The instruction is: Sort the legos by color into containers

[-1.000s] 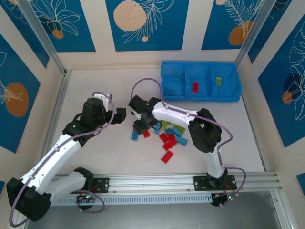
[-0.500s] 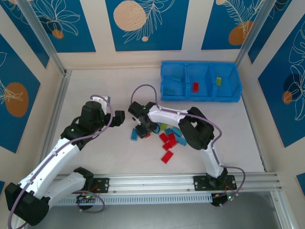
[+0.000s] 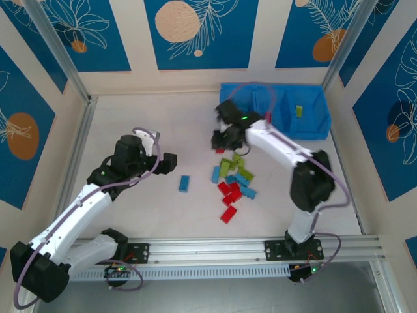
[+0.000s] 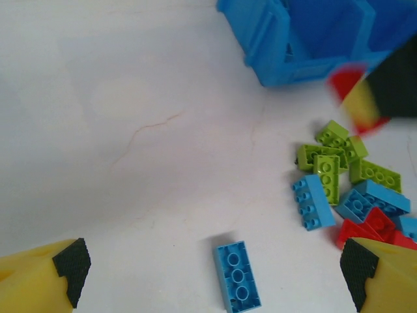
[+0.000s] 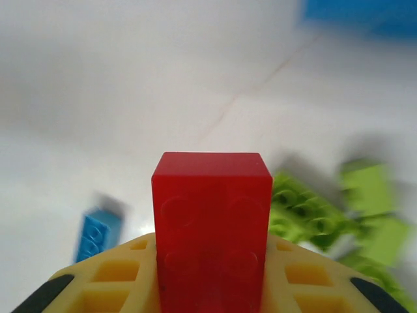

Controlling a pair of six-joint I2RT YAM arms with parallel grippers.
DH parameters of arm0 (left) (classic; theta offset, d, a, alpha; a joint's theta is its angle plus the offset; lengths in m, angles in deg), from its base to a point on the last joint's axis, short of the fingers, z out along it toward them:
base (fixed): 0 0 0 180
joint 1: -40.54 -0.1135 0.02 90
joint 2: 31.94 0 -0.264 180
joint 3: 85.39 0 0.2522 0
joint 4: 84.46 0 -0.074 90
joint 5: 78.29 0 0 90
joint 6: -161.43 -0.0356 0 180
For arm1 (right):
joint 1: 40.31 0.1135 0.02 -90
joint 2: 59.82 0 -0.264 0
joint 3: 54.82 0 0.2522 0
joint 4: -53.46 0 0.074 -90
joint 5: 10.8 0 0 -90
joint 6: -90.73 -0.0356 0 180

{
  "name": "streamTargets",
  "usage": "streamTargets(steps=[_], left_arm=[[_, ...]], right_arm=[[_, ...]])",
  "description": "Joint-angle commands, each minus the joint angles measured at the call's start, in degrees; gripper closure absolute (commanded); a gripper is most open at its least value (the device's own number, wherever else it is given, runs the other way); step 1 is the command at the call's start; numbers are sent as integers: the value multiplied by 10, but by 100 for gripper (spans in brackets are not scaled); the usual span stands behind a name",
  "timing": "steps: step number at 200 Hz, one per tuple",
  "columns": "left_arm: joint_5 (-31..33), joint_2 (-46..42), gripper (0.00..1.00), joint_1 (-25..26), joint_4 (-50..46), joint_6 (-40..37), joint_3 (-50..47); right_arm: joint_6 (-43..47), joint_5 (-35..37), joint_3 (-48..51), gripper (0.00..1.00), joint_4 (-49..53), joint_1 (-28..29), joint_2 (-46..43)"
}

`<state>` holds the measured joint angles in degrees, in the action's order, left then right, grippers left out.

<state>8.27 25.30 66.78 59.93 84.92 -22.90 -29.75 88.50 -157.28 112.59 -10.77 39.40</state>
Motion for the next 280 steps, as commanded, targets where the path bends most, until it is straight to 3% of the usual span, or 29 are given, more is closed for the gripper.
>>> streamTargets(steps=[1,36,57,81,89,108,128,153,217,247,280], left_arm=[[-61,19,0,-5,22,-17,35],[-119,54,0,-2,53,-6,48],[-139,89,0,2,37,-2,72],[-145,114,0,7,32,6,87],[-146,119,0,9,34,10,90],[-149,130,0,11,35,14,94],[-149,138,0,14,36,16,97],[-149,147,0,15,38,18,97],[-138,160,0,19,45,23,92],[-147,164,0,21,46,26,92],[-152,173,0,20,41,22,98]], right_arm=[[-58,0,9,71,1,-81,-46],[-55,21,-39,71,-9,-214,8],[-32,30,-105,71,3,-253,93],[-3,36,-252,70,74,-274,220],[-1,35,-299,68,101,-277,256],[-10,27,-421,50,181,-286,325],[-10,20,-461,42,213,-285,330],[-9,8,-380,41,197,-273,245],[-81,-29,66,42,81,-165,-90],[-88,-64,164,42,33,-119,-109],[-52,-55,139,42,32,-103,-19]])
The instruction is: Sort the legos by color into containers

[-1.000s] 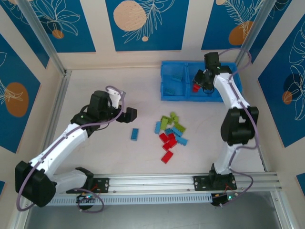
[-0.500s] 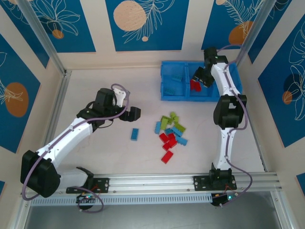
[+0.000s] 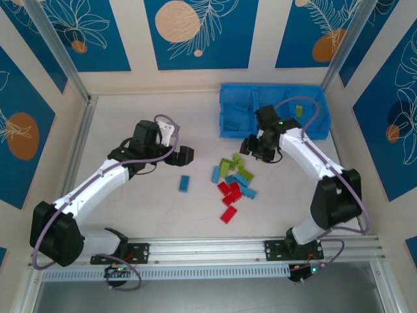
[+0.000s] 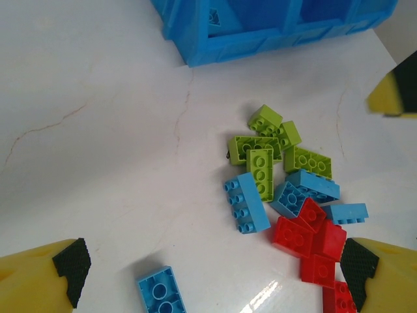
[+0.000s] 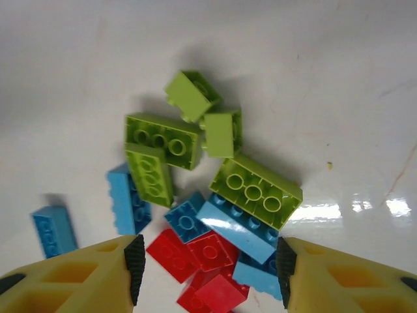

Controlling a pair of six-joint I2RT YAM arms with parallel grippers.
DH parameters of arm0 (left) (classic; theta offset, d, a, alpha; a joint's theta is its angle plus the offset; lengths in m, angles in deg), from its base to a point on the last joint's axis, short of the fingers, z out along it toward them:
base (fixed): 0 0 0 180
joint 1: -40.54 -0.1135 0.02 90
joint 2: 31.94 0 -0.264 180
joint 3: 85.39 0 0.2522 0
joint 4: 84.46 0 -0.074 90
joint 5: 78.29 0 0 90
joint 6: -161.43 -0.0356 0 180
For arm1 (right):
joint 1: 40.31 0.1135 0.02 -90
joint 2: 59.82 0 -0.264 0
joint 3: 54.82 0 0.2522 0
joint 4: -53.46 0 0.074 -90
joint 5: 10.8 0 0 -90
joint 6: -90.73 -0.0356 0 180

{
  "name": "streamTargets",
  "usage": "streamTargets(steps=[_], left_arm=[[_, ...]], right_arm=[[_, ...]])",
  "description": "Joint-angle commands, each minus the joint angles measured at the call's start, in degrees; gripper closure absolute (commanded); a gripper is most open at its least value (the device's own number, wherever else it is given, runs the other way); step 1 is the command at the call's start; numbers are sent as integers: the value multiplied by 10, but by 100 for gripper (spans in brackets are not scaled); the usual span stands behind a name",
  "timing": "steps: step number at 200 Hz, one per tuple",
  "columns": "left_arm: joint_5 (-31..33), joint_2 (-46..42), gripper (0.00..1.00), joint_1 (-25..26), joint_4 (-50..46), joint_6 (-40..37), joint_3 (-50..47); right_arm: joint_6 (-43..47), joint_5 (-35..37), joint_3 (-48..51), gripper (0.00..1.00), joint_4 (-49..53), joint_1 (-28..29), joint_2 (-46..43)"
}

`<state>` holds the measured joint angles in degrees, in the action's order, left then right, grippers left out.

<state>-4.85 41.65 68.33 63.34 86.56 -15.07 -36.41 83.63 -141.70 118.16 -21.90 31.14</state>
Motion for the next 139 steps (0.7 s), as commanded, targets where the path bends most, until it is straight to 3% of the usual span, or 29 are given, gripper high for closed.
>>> streamTargets(steps=[1,35,77,139], left_arm=[[-21,10,0,5,7,5,20],[-23,13,0,5,4,2,25],[-14,1,0,5,-1,-2,14],[-8,-5,0,5,9,7,2]], right_arm=[[15,-6,-17,42,-24,9,67],[37,-13,-60,43,-41,12,141],[29,-8,-74,51,-42,16,198],[40,5,-37,54,-44,33,202]])
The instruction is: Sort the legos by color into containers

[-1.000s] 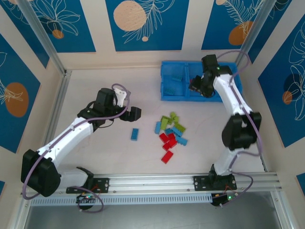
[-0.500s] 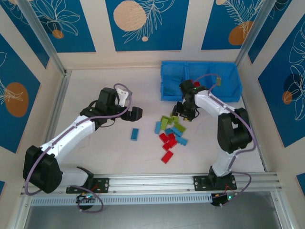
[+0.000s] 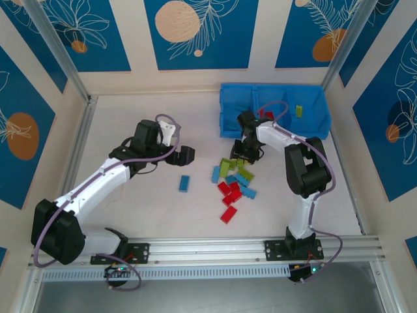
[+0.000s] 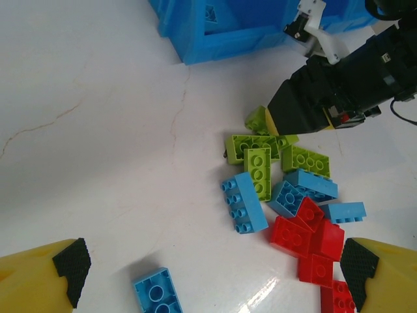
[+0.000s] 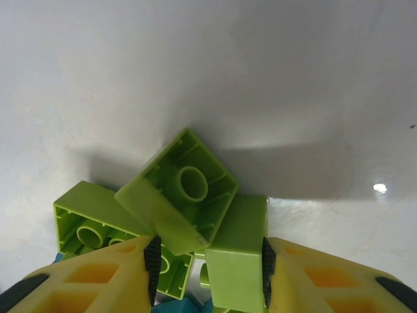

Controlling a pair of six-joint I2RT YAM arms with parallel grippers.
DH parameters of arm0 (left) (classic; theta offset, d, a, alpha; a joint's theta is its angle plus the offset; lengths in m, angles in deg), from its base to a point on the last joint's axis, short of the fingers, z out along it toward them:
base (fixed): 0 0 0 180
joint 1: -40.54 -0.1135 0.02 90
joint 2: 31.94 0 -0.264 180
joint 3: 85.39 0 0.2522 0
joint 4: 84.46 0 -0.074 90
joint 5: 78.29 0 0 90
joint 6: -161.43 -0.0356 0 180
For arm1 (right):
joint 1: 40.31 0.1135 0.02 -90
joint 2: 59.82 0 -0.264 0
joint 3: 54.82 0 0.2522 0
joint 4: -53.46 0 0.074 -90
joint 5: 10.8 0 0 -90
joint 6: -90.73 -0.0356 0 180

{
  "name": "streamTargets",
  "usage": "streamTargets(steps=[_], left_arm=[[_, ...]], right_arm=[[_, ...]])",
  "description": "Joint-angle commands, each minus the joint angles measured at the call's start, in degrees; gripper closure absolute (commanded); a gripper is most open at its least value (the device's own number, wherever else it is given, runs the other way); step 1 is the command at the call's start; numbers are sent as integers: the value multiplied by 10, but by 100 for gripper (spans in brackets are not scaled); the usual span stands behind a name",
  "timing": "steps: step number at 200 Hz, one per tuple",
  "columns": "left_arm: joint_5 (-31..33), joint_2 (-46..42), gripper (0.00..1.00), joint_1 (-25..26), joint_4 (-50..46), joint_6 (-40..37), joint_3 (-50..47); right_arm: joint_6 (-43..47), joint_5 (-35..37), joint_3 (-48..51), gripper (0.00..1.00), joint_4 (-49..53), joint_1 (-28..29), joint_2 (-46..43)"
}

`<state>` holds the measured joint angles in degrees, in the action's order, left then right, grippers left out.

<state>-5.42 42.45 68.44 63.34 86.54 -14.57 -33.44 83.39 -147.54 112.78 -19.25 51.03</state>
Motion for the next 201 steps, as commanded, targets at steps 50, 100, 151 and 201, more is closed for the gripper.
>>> streamTargets(steps=[50,100,151,201], left_arm=[[-3,-14,0,4,9,7,-3],[-4,-14,0,4,9,8,-1],[-5,-11,0,4,17,9,0],[-6,-12,0,4,14,5,11]], right_arm=[[4,16,38,62,4,6,-3],[-10,46,28,74,20,-8,-52],[-46,51,33,76,13,-92,-183],[-74,25,-72,76,-20,-289,-152]])
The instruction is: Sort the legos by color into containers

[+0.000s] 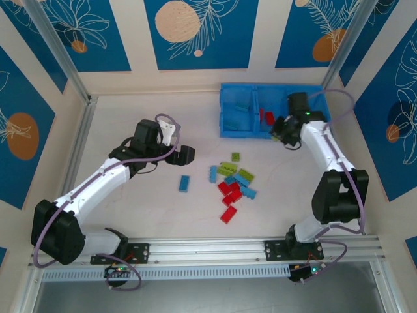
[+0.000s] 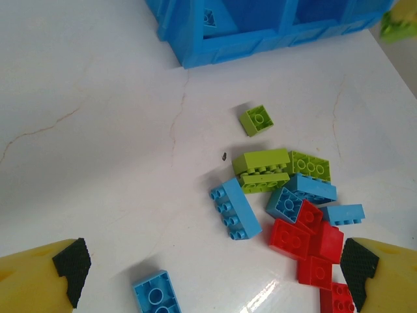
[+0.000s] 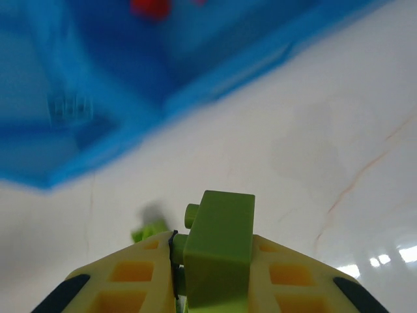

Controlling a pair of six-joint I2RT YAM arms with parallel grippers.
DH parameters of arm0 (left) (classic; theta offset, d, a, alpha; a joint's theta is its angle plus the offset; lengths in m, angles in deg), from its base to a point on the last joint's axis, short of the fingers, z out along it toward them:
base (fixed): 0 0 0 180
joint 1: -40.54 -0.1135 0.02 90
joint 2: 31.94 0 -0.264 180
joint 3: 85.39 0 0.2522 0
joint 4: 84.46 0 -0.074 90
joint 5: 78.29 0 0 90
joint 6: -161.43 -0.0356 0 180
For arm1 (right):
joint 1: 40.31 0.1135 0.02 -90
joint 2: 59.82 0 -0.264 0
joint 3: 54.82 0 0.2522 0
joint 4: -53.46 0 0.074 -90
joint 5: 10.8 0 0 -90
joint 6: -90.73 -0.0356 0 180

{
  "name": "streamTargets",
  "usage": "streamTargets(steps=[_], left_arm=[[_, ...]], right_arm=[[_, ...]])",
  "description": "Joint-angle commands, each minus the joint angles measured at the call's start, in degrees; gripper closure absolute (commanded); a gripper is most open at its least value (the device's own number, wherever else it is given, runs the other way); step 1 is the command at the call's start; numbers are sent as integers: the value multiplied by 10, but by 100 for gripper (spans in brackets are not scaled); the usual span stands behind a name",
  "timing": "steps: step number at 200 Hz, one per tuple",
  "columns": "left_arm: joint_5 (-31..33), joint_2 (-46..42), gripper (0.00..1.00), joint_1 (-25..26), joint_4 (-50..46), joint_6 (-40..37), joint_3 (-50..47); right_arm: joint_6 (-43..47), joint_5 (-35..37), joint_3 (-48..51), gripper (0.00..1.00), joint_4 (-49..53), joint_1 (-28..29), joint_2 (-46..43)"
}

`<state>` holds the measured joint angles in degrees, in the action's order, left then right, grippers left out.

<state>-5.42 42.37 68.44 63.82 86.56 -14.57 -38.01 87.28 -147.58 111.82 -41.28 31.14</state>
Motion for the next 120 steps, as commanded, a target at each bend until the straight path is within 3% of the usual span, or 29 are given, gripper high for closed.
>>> streamTargets(steps=[1,23,65,97,120], left_arm=[[-6,-11,0,4,8,5,12],[-9,-11,0,4,4,2,15],[-12,-8,0,4,4,9,23],[-9,-8,0,6,18,20,22],[-9,7,0,7,11,36,28]], right_arm=[[-29,-15,-76,76,-8,-73,52],[-44,-33,-205,77,31,-122,154],[-80,-57,-419,74,91,-164,324],[-65,-89,-597,44,177,-177,435],[-48,-114,-638,39,222,-176,442]])
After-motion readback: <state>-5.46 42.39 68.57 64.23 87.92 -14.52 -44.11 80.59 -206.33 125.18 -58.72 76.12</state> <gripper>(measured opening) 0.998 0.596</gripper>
